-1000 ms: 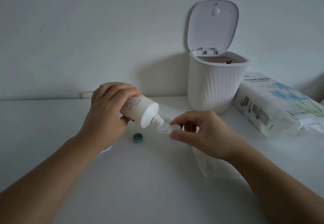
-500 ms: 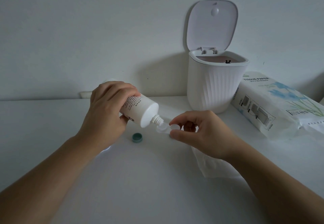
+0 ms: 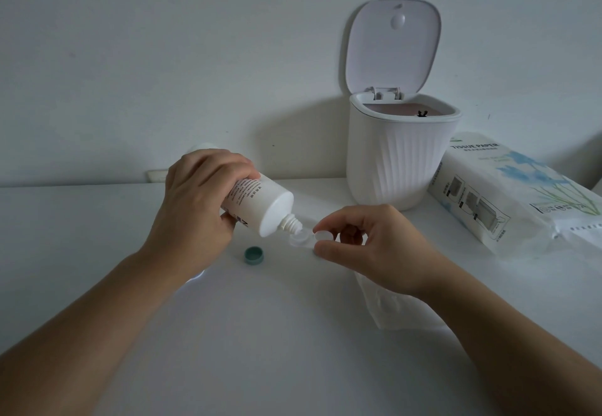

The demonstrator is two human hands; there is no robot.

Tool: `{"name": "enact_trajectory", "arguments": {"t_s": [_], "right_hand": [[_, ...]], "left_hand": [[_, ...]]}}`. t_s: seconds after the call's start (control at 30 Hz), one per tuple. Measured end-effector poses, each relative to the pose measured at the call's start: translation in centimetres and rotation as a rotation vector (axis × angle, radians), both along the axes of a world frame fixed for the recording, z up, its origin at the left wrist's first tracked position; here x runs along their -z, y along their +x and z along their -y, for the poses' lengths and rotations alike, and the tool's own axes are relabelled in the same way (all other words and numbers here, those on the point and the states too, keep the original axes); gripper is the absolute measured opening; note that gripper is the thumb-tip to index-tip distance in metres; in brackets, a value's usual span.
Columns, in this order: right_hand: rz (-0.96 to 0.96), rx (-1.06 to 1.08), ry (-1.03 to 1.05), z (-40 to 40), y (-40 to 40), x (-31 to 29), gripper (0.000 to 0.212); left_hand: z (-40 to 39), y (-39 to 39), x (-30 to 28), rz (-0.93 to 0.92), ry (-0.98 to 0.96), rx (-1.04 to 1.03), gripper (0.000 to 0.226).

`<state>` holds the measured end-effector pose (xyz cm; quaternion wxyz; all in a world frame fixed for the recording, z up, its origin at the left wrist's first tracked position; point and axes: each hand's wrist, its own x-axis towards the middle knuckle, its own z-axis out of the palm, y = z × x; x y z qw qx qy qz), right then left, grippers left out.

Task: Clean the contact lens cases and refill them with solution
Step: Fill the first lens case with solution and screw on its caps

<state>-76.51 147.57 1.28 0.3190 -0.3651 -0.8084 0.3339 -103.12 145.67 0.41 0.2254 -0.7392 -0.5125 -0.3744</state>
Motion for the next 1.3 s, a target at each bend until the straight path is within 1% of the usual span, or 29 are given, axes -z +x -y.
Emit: {"name": "enact_trajectory", "arguments": {"t_s": [0.17,0.33,0.5,0.67,0.73,0.83,1.03,1.3], "right_hand": [[0.002,0.006,-0.001,0.0,0.1,0.0,0.009],[-0.006,0.013,0.001,-0.1,0.0,0.0,0.011],[-0.012,0.011,0.007,-0.1,0.1,0.0,0.011],[0.003,0.005,0.029,-0.1,0.1,-0.1,0.012],[0.010,0.001,0.026,-0.1,0.1,-0.1,0.014],[0.003,0.000,0.012,-0.1,0.1,-0.1,0.015],[0.009,-0.010,0.007,-0.2,0.1,-0.1,0.011],[-0.009,0.003,-0.017,-0.3,0.2,0.0,0.012]], "left_hand": [[0.1,0.1,-0.2,0.019,-0.003,0.000,0.068],[0.3,0.2,-0.1,0.081,-0.042,0.013,0.068],[0.7,0.5,-0.4,0.223,-0.110,0.063,0.066],[1.3,0.4,-0.3,0.475,-0.206,0.076,0.071],[1.4,0.2,-0.2,0.548,-0.233,0.070,0.071],[1.3,0.0,0.0,0.605,-0.266,0.053,0.067],[0.9,-0.3,0.3,0.724,-0.296,0.046,0.064],[0.5,-0.4,0.4,0.808,-0.348,0.033,0.054]]}}
